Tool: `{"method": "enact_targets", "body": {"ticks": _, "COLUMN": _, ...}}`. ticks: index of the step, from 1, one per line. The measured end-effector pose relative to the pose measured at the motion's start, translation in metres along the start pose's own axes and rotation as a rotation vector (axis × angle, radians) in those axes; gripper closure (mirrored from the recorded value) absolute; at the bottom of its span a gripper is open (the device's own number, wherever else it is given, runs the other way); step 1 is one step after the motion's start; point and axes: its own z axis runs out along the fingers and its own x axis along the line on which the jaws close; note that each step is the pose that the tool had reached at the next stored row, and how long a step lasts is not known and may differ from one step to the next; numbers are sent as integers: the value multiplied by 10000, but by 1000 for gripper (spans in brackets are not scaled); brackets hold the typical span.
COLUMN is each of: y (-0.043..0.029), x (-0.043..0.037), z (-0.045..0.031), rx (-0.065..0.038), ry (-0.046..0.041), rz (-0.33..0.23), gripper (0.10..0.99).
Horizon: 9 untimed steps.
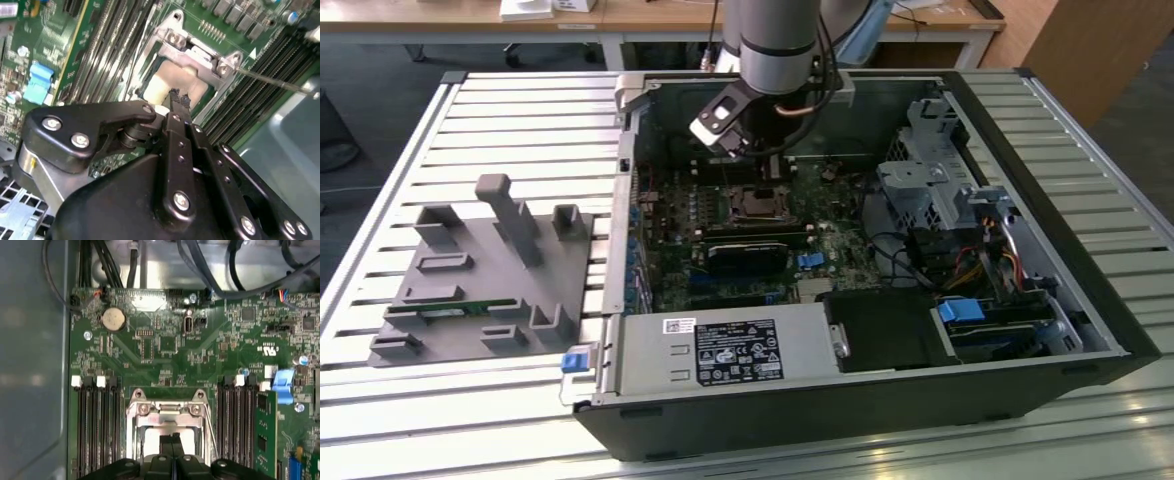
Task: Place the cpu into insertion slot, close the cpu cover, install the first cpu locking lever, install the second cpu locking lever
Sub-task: 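Close the cpu cover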
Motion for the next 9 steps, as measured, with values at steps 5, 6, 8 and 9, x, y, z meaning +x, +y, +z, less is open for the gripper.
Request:
{"method": "enact_targets", "body": {"ticks": 5, "y": -93, "x": -1, "z": 13, "rx": -1, "ry": 0, "rz": -15, "gripper": 980}}
{"method": "enact_targets", "body": {"ticks": 6, "y": -100, "x": -1, "z": 19, "rx": -1, "ry": 1, "rz": -24, "gripper": 980}}
{"method": "enact_targets", "body": {"ticks": 8, "y": -107, "x": 0, "z": 34, "rx": -1, "ry": 3, "rz": -103, "gripper": 980}}
{"method": "enact_targets", "body": {"ticks": 9, "y": -111, "x": 0, "z": 40, "rx": -3, "ry": 4, "rz": -168, "gripper": 980}}
